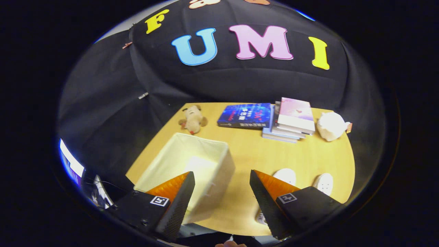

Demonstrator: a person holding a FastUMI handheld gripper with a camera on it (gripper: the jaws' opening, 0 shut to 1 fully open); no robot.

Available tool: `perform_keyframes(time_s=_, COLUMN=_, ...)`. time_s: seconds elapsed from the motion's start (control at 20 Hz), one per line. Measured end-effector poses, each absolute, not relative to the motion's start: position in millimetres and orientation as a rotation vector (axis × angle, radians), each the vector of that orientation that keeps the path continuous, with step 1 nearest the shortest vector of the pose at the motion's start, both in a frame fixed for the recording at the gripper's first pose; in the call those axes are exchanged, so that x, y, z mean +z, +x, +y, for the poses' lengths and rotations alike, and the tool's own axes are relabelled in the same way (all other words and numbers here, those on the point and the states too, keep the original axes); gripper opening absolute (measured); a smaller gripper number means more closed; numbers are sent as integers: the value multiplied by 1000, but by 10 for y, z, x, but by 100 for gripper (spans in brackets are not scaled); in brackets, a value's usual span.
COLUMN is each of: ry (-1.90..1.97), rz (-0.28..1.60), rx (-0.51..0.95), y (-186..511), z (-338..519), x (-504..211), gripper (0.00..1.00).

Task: Open the storage box then place both shoes into the box .Put the left shoe in first, then the right shoe, with the right side of both shoes facing outward in a uniform manner.

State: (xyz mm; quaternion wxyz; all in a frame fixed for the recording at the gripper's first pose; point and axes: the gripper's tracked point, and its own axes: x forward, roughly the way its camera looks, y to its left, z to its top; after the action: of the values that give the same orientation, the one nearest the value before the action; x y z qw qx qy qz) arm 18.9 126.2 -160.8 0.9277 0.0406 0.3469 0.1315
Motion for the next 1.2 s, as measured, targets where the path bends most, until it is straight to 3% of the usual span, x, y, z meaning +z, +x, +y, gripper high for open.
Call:
perform_keyframes(time_s=0.35, ry=53, rz=851, rx=139, y=-127, z=400, x=-2279, gripper=99)
perform_keyframes(time_s=0.9, ry=48, rz=1056, rx=88, y=-295, z=-271, x=-3324, gripper=98)
perform_keyframes(time_s=1.0, ry=75, rz=1074, rx=96, y=-260, z=-234, x=-3410, gripper=95)
perform_keyframes(time_s=1.2, ry=143, rz=1096, rx=122, y=-175, z=-100, x=-3447, gripper=73)
